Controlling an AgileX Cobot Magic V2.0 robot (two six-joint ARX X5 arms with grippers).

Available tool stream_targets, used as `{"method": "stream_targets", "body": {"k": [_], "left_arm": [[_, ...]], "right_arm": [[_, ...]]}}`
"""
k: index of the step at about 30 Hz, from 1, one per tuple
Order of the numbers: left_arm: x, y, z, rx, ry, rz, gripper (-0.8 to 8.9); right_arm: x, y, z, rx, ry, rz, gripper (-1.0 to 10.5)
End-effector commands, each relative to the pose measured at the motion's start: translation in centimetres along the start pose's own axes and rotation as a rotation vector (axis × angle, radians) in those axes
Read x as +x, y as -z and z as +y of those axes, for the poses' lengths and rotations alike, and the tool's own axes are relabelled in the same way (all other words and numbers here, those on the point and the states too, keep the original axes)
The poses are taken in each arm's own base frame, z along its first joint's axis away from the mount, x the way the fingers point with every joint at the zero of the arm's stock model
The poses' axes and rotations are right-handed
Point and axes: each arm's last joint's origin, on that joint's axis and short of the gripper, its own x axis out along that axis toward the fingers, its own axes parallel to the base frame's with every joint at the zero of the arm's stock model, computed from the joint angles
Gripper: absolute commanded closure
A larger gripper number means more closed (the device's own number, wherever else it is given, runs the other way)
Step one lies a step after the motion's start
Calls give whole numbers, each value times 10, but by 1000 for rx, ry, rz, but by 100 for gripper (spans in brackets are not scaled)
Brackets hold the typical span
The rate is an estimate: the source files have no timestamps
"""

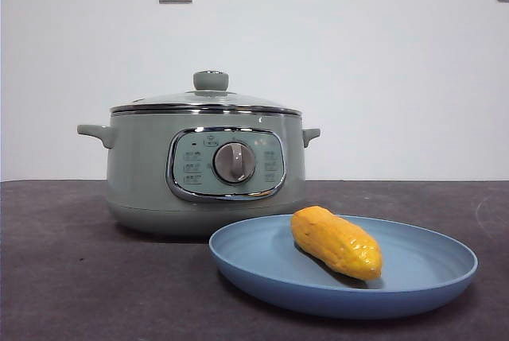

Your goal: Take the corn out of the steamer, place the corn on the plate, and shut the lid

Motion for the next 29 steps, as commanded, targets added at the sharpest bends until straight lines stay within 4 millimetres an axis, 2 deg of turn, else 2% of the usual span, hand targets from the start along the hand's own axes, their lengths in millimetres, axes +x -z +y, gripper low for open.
{"method": "stream_targets", "body": {"k": [1,10,29], "left_arm": [[-1,7,-1,-32,-12,-3,817],[-6,30,-4,-100,9,188,816],[-6,29,-4,-137,16,177,816]], "right_arm": [[0,0,0,-9,0,-6,945],[0,0,0,-8,0,-6,945],[0,0,0,-8,1,-5,945]]}}
